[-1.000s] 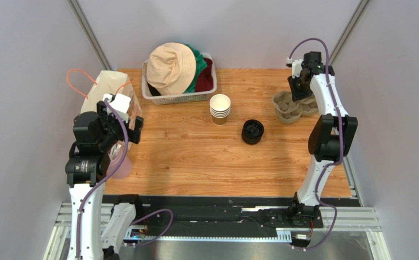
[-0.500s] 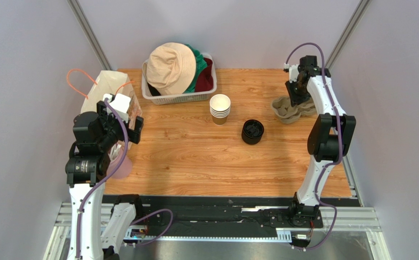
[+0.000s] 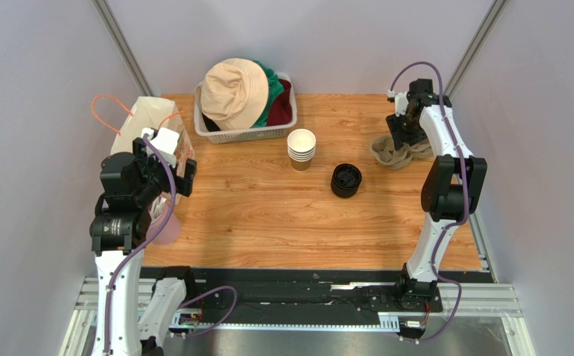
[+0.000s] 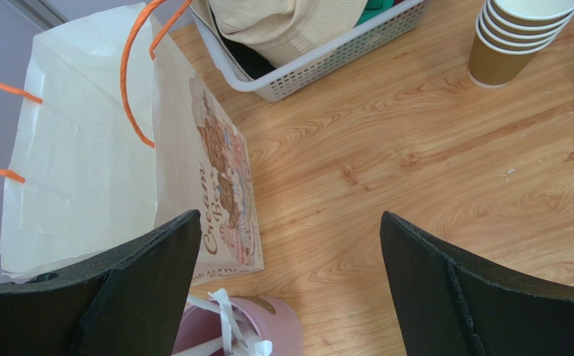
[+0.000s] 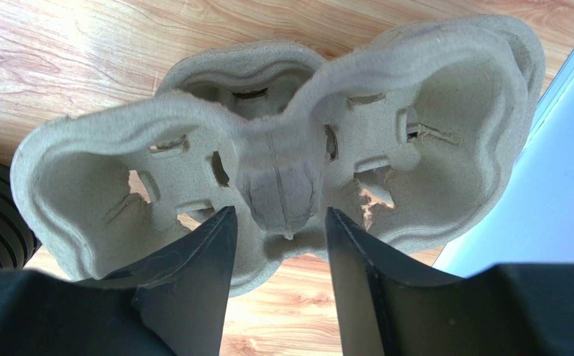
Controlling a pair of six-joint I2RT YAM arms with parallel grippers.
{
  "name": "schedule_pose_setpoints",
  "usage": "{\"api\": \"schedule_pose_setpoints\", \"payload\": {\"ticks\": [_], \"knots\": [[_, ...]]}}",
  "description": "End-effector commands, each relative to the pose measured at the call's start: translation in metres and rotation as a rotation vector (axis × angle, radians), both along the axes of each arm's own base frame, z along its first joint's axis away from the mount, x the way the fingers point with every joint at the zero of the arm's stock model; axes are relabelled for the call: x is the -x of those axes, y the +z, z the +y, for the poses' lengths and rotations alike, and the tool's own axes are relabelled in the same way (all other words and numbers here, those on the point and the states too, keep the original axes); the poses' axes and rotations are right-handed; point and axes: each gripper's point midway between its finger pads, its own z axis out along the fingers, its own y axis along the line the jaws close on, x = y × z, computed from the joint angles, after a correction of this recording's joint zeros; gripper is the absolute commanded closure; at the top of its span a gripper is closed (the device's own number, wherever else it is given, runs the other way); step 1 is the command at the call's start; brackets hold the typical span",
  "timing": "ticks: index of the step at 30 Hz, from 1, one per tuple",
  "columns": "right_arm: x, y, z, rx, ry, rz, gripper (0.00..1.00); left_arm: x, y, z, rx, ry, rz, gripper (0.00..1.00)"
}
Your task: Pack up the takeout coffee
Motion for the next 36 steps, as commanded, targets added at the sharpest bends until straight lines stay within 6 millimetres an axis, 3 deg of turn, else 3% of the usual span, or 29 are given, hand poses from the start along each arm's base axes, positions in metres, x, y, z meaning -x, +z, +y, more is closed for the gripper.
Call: {"api": "schedule_pose_setpoints", "payload": {"ticks": [1, 7, 21, 30, 36], "knots": [[-0.007, 0.006, 0.000, 0.015, 0.004, -0.039, 0.44, -0.004, 0.004, -0.001, 0.007, -0.008, -0.021, 0.01], [-0.009, -0.002, 0.000, 0.011, 0.002, -0.025, 0.38, -0.005, 0.004, -0.001, 0.007, -0.008, -0.021, 0.01], [-0.019, -0.015, 0.006, -0.022, 0.014, -0.046, 0.38, -0.004, 0.004, -0.001, 0.006, -0.006, -0.021, 0.01], [-0.017, -0.025, 0.009, -0.040, 0.023, -0.023, 0.49, -0.004, 0.005, -0.001, 0.003, -0.007, -0.028, 0.01], [-0.016, -0.025, 0.010, -0.042, 0.022, -0.020, 0.64, -0.003, 0.004, -0.001, 0.004, -0.009, -0.026, 0.01]]}}
